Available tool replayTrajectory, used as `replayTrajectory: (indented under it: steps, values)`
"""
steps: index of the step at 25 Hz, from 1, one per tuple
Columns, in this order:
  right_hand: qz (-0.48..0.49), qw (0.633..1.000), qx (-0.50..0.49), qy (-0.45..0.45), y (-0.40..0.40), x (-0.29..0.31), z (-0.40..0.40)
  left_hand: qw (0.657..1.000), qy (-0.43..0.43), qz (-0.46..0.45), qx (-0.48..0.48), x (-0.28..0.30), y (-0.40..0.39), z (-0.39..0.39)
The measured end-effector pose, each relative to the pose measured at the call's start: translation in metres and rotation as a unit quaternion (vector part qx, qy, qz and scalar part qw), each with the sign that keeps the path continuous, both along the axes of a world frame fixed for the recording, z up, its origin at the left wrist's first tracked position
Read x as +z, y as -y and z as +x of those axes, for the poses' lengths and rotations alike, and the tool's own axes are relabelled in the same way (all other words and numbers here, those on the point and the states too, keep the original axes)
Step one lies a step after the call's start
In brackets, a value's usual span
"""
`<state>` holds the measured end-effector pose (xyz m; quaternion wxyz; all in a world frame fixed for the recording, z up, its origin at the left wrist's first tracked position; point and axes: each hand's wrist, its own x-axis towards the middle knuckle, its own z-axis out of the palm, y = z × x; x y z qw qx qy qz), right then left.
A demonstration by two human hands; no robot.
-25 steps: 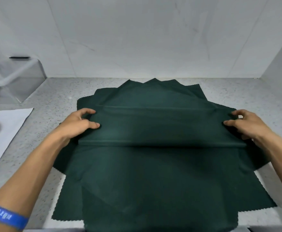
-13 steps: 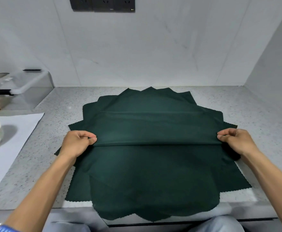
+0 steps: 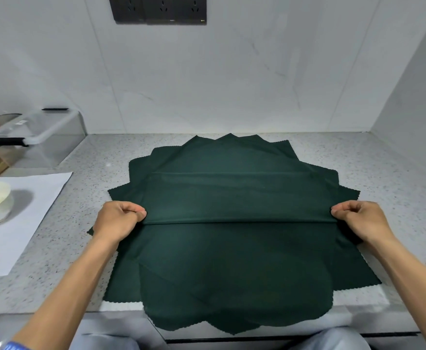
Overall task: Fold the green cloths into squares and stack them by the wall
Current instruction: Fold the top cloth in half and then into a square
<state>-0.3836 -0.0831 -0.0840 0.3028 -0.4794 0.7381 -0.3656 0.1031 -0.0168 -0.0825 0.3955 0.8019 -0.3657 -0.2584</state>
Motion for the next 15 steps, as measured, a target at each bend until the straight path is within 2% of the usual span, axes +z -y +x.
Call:
replayTrajectory:
  steps: [2,3,4,5,6,7,8,9,10,11,12,15]
  values:
    - [0.005,1.0,0.011,-0.027,-0.003,0.001,0.002,0.999,0.04,0.016,-0.014,0.002,-0.003,-0.005]
    - [0.007,0.998,0.014,-0.054,-0.004,0.001,0.003,0.994,0.104,0.016,-0.023,0.004,-0.007,-0.01]
    - [0.004,0.991,0.02,-0.133,-0.005,0.002,0.004,0.983,0.18,0.005,-0.026,0.006,-0.012,-0.015]
    - [-0.008,0.968,0.026,-0.248,-0.005,0.004,0.009,0.976,0.215,-0.022,-0.01,0.008,-0.02,-0.022]
    - [-0.029,0.934,0.036,-0.354,-0.003,0.005,0.015,0.98,0.191,-0.054,0.004,0.01,-0.029,-0.033]
    - [-0.066,0.904,0.06,-0.418,0.002,0.009,0.028,0.996,0.043,-0.075,0.024,0.015,-0.038,-0.051]
    - [-0.1,0.89,0.101,-0.434,0.01,0.015,0.048,0.981,-0.175,-0.074,0.038,0.019,-0.045,-0.071]
    - [-0.125,0.883,0.162,-0.422,0.021,0.023,0.073,0.918,-0.395,-0.029,0.03,0.021,-0.048,-0.091]
    - [-0.132,0.876,0.237,-0.399,0.033,0.031,0.102,0.848,-0.53,0.015,0.011,0.02,-0.049,-0.109]
    - [-0.123,0.864,0.31,-0.378,0.048,0.037,0.132,0.804,-0.594,0.034,0.0,0.018,-0.045,-0.122]
    - [-0.105,0.847,0.367,-0.37,0.063,0.04,0.162,0.786,-0.618,0.03,0.003,0.017,-0.036,-0.131]
    - [-0.008,0.813,0.435,-0.387,0.1,0.042,0.229,0.765,-0.641,-0.018,0.058,0.026,-0.012,-0.138]
